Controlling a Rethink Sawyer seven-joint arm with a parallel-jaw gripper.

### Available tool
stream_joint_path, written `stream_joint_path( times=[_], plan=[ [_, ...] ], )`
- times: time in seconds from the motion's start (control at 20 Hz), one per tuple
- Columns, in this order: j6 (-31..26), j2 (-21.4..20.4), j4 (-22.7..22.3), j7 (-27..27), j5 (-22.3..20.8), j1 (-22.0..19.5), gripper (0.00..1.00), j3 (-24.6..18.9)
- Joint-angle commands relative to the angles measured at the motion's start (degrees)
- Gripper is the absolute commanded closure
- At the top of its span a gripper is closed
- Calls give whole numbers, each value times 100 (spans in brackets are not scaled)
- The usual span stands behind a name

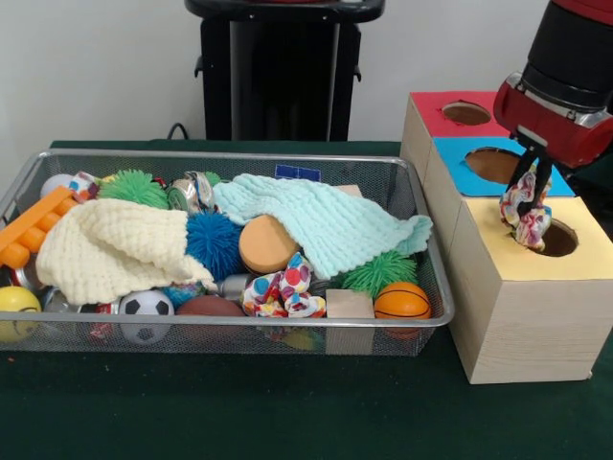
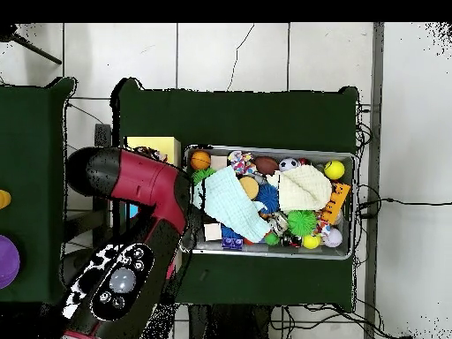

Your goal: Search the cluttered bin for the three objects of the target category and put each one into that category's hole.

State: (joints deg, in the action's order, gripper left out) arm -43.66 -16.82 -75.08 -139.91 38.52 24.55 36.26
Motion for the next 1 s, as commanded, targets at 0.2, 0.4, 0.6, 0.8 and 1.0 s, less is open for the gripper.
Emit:
stream_joint_path(
  times=[0.2,0.4,0.6,0.8,1.0],
  plan=[
    [253,73,-190,-1221,333,-298,100,-987],
    [181,77,-102,-1253,309,-266,100,-955],
    [59,122,15,-1313,234,-235,100,-874],
    [-26,120,42,-1388,275,-228,0,-904],
    [-60,160,115,-1505,275,-182,0,-846]
  ],
)
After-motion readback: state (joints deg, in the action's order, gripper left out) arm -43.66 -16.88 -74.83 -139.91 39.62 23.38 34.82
